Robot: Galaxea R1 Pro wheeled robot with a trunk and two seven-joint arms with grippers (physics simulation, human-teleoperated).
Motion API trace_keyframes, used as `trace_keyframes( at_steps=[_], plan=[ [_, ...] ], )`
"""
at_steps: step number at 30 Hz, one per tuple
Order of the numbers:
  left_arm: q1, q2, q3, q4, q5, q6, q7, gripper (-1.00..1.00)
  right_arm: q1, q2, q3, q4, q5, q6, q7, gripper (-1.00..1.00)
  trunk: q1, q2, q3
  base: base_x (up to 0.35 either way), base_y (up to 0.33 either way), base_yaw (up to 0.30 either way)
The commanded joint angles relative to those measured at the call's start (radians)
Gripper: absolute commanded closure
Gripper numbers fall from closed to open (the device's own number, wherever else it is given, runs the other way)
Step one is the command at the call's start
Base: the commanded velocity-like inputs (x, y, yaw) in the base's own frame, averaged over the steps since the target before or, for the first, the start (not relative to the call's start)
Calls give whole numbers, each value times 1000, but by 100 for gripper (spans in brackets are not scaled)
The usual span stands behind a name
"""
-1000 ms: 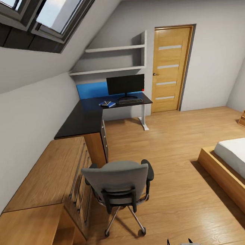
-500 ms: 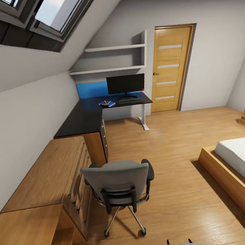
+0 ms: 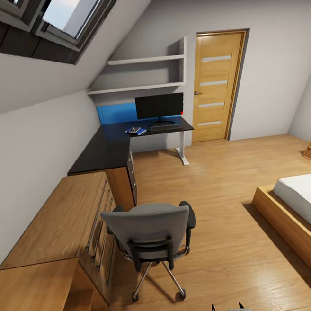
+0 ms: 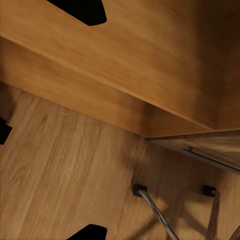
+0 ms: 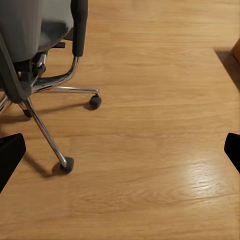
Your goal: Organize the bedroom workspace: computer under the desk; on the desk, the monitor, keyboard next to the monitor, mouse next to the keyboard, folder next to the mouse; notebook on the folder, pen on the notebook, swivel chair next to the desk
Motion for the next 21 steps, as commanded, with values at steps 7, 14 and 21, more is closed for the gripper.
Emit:
trace_keyframes(
  at_steps=[7,14,21],
  plan=[
    [-1,0,-8,0,0,-1,10,-100,-1,1,6,2,-1,-1,-10,-100,27,-50,-30,0,0,0],
    [-1,0,-8,0,0,-1,10,-100,-1,1,6,2,-2,-1,-11,-100,54,-99,-62,0,0,0],
    [-1,0,-8,0,0,-1,10,-100,-1,1,5,2,-2,-1,-11,-100,81,-148,-95,0,0,0]
  ],
)
